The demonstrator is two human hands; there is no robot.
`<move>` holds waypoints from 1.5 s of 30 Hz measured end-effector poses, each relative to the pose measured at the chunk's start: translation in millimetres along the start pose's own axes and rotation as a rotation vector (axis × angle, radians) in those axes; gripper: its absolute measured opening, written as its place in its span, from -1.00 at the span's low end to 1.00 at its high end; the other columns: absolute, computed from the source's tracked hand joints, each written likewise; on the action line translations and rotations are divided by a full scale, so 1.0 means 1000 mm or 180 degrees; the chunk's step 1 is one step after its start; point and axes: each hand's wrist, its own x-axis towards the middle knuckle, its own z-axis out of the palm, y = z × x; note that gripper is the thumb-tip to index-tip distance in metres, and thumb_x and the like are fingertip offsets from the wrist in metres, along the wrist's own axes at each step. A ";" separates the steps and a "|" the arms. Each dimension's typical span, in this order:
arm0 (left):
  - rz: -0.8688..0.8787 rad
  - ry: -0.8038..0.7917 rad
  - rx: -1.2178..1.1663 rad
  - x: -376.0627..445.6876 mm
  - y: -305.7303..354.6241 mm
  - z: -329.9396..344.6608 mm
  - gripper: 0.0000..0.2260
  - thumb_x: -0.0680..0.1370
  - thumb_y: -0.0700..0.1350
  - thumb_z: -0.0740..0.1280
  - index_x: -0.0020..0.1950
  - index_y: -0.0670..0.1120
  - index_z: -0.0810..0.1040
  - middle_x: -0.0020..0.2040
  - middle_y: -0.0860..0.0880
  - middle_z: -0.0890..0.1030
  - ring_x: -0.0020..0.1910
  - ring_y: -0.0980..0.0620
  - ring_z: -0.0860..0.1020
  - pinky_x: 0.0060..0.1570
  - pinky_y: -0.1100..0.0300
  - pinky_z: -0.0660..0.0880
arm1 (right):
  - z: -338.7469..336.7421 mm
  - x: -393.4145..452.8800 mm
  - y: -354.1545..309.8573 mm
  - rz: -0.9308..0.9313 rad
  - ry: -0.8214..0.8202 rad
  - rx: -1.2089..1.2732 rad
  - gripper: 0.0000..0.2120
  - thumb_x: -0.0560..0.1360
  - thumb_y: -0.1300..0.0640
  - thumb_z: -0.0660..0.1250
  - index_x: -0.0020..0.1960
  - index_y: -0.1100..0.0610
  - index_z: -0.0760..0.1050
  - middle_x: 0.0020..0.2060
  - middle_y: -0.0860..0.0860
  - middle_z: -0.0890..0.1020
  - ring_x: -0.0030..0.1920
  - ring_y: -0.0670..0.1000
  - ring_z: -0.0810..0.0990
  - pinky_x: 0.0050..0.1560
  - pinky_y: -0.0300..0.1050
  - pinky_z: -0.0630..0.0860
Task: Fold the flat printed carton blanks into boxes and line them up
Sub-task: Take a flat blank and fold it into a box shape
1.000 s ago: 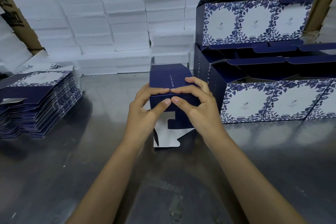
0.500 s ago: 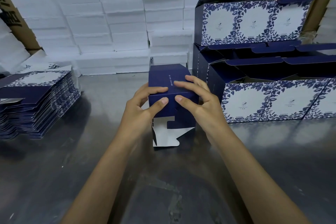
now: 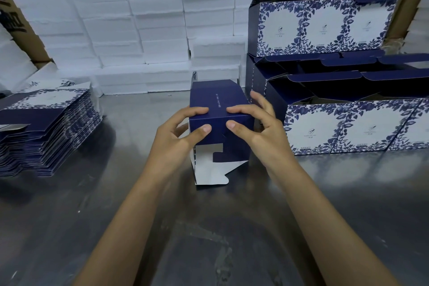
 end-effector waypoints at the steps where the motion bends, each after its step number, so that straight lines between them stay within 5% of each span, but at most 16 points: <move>1: 0.0004 0.0005 -0.0010 0.000 0.000 -0.001 -0.75 0.51 -0.19 0.47 0.12 0.11 0.65 0.20 0.12 0.64 0.14 0.01 0.63 -0.09 0.28 0.59 | 0.001 0.000 0.001 0.0010 0.0031 0.0004 -0.76 0.49 0.24 0.51 0.01 -0.09 0.67 0.45 -0.17 0.32 0.26 -0.48 0.38 -0.02 -0.47 0.51; 5: 0.0105 0.0091 0.0037 0.000 -0.003 -0.001 -0.76 0.55 -0.19 0.44 0.12 0.12 0.65 0.12 0.16 0.67 0.03 0.08 0.66 -0.12 0.32 0.58 | 0.002 -0.001 0.007 0.0146 0.0048 0.0082 -0.65 0.48 0.16 0.53 0.18 -0.17 0.60 0.42 -0.22 0.39 0.37 -0.23 0.43 0.06 -0.33 0.58; 9: 0.0135 0.0603 -0.0124 0.002 -0.008 -0.006 -0.73 0.60 -0.24 0.36 0.13 0.14 0.61 0.13 0.04 0.67 -0.03 0.11 0.68 -0.15 0.31 0.58 | 0.001 -0.001 0.014 0.1010 0.0176 -0.0011 -0.32 0.44 -0.09 0.54 0.46 -0.22 0.31 0.42 -0.20 0.38 0.32 -0.12 0.45 0.28 -0.12 0.45; 14: -0.0672 0.0934 -0.0896 0.004 -0.014 -0.011 -0.74 0.65 -0.30 0.20 0.18 0.04 0.51 0.02 -0.06 0.72 -0.13 0.05 0.70 -0.27 0.23 0.60 | 0.006 -0.002 0.015 0.1279 -0.0081 0.0010 -0.61 0.49 -0.25 0.42 0.26 -0.16 0.52 0.04 -0.28 0.68 0.14 -0.19 0.63 0.31 -0.07 0.51; 17: -0.1258 0.0864 -0.0776 0.005 -0.017 -0.006 -0.69 0.61 -0.40 0.18 0.18 -0.01 0.43 0.05 -0.15 0.69 -0.08 -0.05 0.69 -0.20 0.13 0.65 | 0.007 -0.003 0.006 0.0889 -0.0240 0.0146 -0.73 0.55 -0.29 0.31 0.23 -0.33 0.51 0.10 -0.44 0.61 0.20 -0.32 0.57 0.22 -0.21 0.46; 22: -0.1915 0.0029 -0.0320 -0.001 -0.014 0.007 -0.82 0.62 -0.32 0.27 0.21 -0.24 0.43 -0.13 -0.26 0.69 -0.39 -0.03 0.67 -0.43 0.17 0.59 | 0.007 -0.004 -0.008 0.0339 -0.0301 0.0292 -0.67 0.61 -0.14 0.24 0.35 -0.21 0.53 0.45 -0.24 0.43 0.46 -0.27 0.34 0.52 -0.12 0.24; 25: -0.2296 -0.0769 -0.0323 -0.006 -0.012 0.017 -0.81 0.66 -0.16 0.27 0.22 -0.22 0.48 -0.10 -0.26 0.71 -0.45 0.01 0.62 -0.51 0.23 0.53 | 0.005 -0.003 -0.015 0.0035 -0.0205 0.0122 -0.68 0.57 -0.03 0.28 0.30 -0.10 0.59 0.47 -0.20 0.40 0.46 -0.32 0.30 0.48 -0.21 0.24; 29: -0.2613 -0.1297 -0.0037 -0.009 -0.012 0.020 -0.74 0.68 -0.07 0.20 0.13 -0.25 0.54 -0.24 -0.20 0.69 -0.56 0.06 0.52 -0.63 0.28 0.42 | 0.005 -0.004 -0.013 -0.0134 -0.0128 -0.0335 -0.75 0.58 0.22 0.39 0.24 0.06 0.60 0.40 -0.10 0.46 0.42 -0.23 0.39 0.49 -0.10 0.30; 31: -0.2548 -0.1065 0.0525 -0.007 -0.010 0.016 -0.72 0.64 -0.11 0.16 -0.03 -0.25 0.59 -0.37 -0.16 0.64 -0.60 0.05 0.47 -0.65 0.31 0.36 | 0.008 -0.007 -0.009 -0.0134 -0.0270 -0.0701 -0.69 0.56 0.19 0.43 0.28 0.03 0.57 0.43 -0.13 0.43 0.44 -0.23 0.36 0.50 -0.09 0.27; 35: -0.1960 0.0190 0.1688 -0.001 -0.005 -0.007 -0.67 0.57 -0.08 0.15 -0.33 -0.18 0.50 -0.53 -0.09 0.53 -0.58 -0.05 0.43 -0.45 0.25 0.36 | 0.010 -0.009 -0.004 -0.0148 -0.0371 -0.0958 -0.63 0.55 0.09 0.45 0.34 -0.07 0.52 0.46 -0.24 0.36 0.48 -0.26 0.28 0.49 -0.23 0.23; 39: -0.0720 0.1558 0.1953 0.004 0.001 -0.022 -0.74 0.59 -0.03 0.15 -0.12 -0.16 0.51 -0.13 -0.13 0.64 -0.08 -0.19 0.57 -0.05 -0.05 0.51 | 0.008 -0.007 -0.005 -0.0128 -0.0330 -0.0827 -0.63 0.53 0.10 0.47 0.31 -0.07 0.55 0.44 -0.25 0.39 0.43 -0.31 0.32 0.39 -0.41 0.25; 41: -0.0085 0.1499 0.1366 0.002 0.006 -0.017 -0.86 0.61 -0.01 0.24 0.11 -0.02 0.49 0.13 0.04 0.58 0.12 0.04 0.53 0.14 0.00 0.51 | 0.009 -0.008 -0.005 -0.0114 -0.0362 -0.0797 -0.62 0.52 0.10 0.49 0.31 -0.08 0.55 0.44 -0.25 0.38 0.45 -0.28 0.31 0.45 -0.28 0.27; 45: 0.0404 0.0341 0.1139 -0.002 0.001 -0.005 -0.65 0.59 0.00 0.38 0.36 0.16 0.45 0.45 0.30 0.36 0.40 0.30 0.35 0.34 0.37 0.29 | 0.002 -0.007 -0.006 0.0004 -0.0653 -0.0849 -0.44 0.43 0.07 0.57 0.37 -0.14 0.48 0.51 -0.28 0.27 0.51 -0.24 0.24 0.53 -0.03 0.26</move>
